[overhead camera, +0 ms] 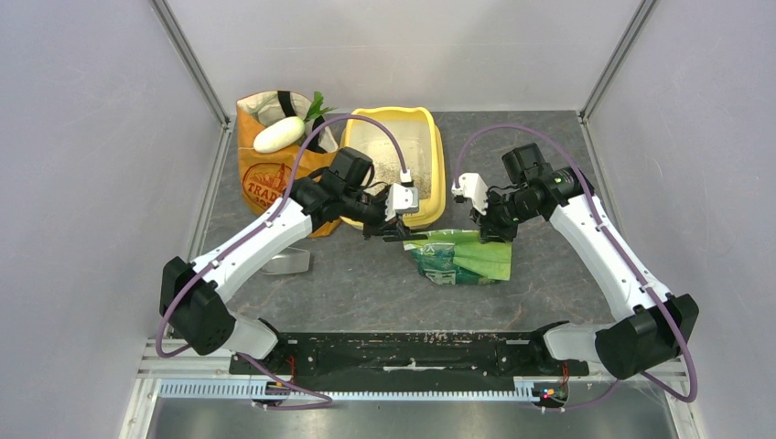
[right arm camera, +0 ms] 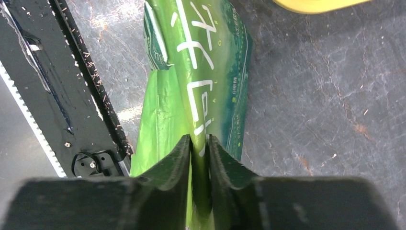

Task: Fill the litter box with clean litter

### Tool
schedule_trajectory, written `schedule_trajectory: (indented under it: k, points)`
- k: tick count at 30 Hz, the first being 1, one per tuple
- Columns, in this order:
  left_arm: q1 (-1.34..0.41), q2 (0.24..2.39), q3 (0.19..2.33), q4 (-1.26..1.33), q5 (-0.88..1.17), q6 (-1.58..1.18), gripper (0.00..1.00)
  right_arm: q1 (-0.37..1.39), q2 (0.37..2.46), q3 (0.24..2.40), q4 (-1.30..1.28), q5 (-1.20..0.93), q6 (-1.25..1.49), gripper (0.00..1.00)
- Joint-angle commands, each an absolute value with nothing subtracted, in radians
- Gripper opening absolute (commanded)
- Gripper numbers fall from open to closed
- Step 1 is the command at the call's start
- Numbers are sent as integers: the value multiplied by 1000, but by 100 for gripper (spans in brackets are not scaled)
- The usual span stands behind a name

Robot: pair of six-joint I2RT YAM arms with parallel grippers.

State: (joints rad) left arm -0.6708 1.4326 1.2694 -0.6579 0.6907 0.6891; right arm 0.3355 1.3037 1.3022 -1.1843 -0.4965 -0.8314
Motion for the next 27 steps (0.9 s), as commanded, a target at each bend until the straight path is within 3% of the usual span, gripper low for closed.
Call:
schedule_trajectory:
  k: [1, 4, 11, 27]
  points:
    - [-669, 1437, 1330, -652, 674, 749, 2, 332, 1270, 1293, -1175, -538, -888, 8]
    - [-669, 1421, 1339, -687, 653, 784, 2, 332, 1272, 1294, -1176, -539, -896, 0]
    - [-669, 1433, 1342, -779, 644, 835, 2, 331, 1270, 1295, -1176, -554, -892, 0]
    - [-737, 1508, 1344, -614, 599, 700, 2, 330, 1256, 1284, -1170, -602, -920, 0]
